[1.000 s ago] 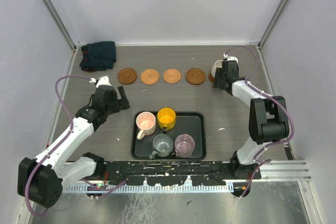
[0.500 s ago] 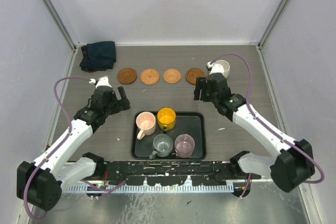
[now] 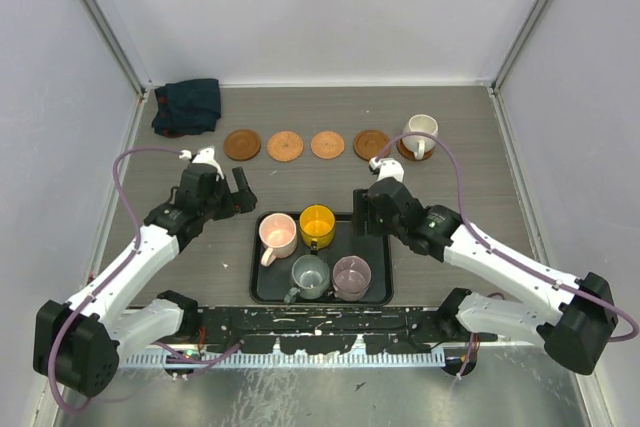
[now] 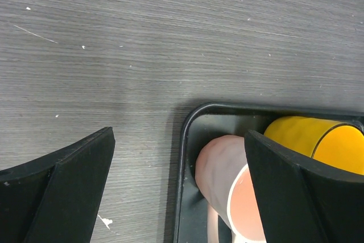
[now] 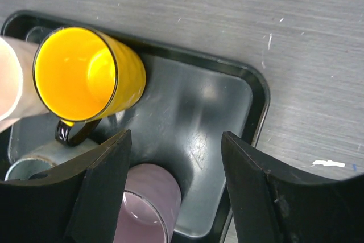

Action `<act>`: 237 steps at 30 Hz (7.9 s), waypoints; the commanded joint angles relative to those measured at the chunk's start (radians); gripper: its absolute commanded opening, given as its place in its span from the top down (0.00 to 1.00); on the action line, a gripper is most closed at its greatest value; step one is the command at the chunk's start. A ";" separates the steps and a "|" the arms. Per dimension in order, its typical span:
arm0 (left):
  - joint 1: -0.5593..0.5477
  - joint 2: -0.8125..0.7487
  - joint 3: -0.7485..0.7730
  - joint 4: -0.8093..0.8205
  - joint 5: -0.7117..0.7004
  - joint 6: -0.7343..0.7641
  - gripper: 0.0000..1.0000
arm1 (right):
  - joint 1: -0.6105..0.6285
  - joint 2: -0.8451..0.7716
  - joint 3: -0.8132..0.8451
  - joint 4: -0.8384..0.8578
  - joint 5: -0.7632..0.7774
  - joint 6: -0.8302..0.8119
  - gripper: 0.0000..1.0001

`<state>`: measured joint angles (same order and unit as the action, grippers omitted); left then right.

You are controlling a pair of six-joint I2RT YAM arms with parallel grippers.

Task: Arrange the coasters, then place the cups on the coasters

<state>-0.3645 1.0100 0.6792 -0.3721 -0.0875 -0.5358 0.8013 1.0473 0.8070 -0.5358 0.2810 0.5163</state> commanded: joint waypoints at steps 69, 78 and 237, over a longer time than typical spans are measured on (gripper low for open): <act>0.004 0.030 -0.030 0.117 0.063 -0.022 0.02 | 0.256 0.492 0.142 0.065 0.104 0.189 0.49; 0.003 0.039 -0.032 0.122 0.065 -0.024 0.02 | 0.256 0.516 0.148 0.059 0.124 0.192 0.69; 0.004 0.083 -0.018 0.121 0.058 -0.044 0.02 | -0.393 0.864 0.557 0.280 0.056 -0.195 0.66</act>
<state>-0.3641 1.1236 0.6506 -0.2813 -0.0360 -0.5671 0.3912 1.9766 1.3602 -0.2626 0.2970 0.3187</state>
